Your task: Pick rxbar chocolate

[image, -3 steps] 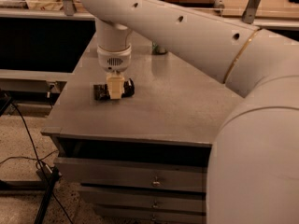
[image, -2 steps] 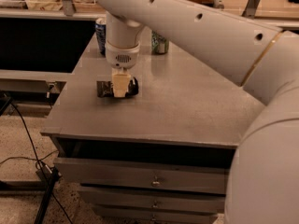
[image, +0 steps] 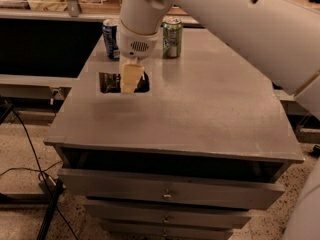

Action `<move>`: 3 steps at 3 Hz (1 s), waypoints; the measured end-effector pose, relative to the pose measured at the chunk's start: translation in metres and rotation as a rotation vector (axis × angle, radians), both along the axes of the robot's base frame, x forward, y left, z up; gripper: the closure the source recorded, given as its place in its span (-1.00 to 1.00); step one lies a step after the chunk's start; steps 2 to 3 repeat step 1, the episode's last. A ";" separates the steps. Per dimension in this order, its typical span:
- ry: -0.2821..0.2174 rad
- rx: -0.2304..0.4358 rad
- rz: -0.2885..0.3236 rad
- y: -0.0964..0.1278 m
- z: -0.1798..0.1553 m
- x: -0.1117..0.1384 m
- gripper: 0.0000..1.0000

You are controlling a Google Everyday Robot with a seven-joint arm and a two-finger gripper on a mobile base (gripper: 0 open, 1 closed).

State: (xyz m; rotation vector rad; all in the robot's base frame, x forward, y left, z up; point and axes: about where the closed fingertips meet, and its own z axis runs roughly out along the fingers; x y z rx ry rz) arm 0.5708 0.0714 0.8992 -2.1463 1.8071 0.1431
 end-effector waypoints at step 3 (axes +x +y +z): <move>0.000 0.000 0.000 0.000 0.000 0.000 1.00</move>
Offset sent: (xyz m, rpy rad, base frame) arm 0.0000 0.0000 0.0000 0.0000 0.0000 0.0000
